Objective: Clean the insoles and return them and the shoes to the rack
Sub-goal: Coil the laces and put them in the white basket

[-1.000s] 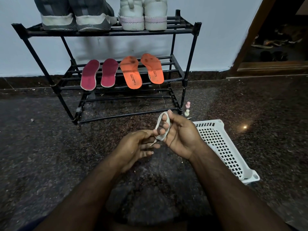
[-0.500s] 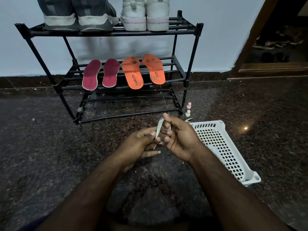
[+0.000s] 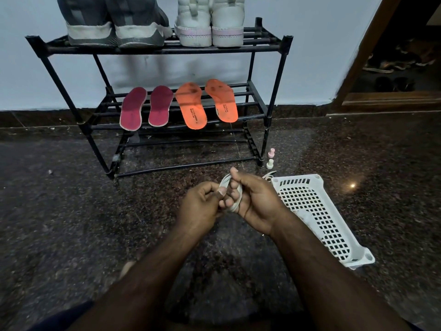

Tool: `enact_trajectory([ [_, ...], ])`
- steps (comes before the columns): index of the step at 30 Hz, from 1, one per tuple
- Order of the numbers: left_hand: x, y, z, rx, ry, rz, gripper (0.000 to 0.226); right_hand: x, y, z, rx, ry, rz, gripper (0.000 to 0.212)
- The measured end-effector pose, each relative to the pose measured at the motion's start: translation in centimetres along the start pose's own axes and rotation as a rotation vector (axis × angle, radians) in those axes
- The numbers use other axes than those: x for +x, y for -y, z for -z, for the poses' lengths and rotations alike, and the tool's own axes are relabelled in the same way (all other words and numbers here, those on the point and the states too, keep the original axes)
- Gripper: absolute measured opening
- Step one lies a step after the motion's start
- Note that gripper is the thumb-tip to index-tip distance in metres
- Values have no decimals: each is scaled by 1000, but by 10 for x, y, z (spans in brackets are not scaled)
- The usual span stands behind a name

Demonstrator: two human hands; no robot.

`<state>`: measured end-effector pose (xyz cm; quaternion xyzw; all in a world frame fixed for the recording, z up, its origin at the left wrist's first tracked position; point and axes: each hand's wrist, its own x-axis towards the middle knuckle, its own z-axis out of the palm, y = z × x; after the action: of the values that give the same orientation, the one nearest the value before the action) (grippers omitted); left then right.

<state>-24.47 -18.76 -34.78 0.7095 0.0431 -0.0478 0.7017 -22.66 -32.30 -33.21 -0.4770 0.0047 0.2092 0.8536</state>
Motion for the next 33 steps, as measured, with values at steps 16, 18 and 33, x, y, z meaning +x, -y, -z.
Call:
enact_trajectory([
  [16, 9, 4, 22, 544, -154, -253, 31, -3, 12, 4, -449, -171, 77, 19],
  [18, 8, 3, 23, 562, -145, -258, 30, -3, 13, 7, -490, -172, 118, 22],
  [33, 11, 12, 25, 858, -133, -430, 17, -7, 29, 3, -368, -269, -9, 20],
])
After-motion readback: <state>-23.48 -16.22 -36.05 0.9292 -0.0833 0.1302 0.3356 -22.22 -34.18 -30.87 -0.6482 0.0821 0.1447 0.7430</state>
